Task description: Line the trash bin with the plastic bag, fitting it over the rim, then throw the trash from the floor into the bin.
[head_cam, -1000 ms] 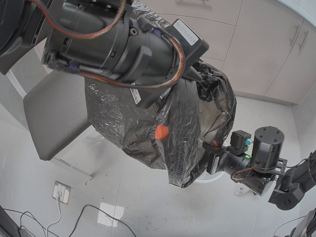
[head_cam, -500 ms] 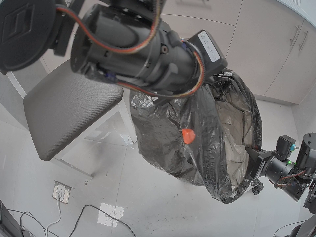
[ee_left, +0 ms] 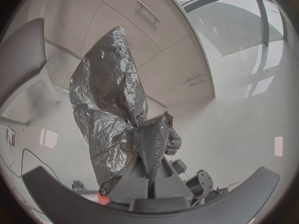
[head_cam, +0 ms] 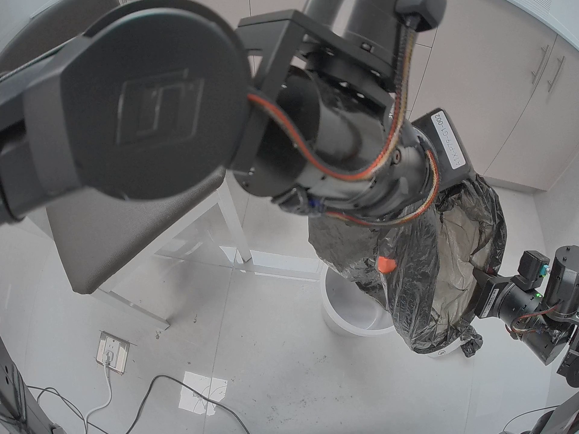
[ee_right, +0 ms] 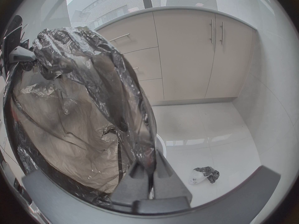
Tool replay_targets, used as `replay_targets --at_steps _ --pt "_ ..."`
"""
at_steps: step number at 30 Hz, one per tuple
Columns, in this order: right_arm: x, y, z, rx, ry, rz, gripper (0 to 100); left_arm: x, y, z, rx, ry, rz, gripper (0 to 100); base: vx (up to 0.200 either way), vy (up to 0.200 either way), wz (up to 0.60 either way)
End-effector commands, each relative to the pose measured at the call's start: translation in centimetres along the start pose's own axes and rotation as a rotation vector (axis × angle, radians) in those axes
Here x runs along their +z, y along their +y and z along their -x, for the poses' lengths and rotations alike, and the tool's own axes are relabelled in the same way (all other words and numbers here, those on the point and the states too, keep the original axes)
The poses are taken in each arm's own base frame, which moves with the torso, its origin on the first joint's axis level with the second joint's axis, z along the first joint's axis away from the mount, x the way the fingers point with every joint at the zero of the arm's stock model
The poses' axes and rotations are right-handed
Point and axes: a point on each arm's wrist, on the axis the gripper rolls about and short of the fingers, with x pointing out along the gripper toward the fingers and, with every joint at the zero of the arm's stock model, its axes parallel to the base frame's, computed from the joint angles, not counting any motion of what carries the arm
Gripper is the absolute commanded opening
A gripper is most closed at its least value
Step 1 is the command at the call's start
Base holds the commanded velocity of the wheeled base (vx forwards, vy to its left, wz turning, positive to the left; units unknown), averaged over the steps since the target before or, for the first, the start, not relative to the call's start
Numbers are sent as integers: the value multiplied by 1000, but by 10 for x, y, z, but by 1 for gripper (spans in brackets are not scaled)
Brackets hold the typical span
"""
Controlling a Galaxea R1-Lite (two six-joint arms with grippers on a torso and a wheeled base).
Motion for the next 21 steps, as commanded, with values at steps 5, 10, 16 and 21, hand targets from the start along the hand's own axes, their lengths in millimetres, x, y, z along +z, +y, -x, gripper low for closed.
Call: replay_targets --at_steps 5,10,16,21 --pt "-14 -6 -4 -36 65 22 0 -6 3 -12 21 21 5 0 0 0 0" --pt "-19 -9 -6 -59 86 24 0 -5 11 -22 49 24 15 0 0 0 0" --pt "-19 -15 -9 -95 85 16 0 -8 17 -34 69 38 17 0 0 0 0" --pt "-21 -17 -9 -139 91 26 0 -21 15 -45 74 74 2 0 0 0 0"
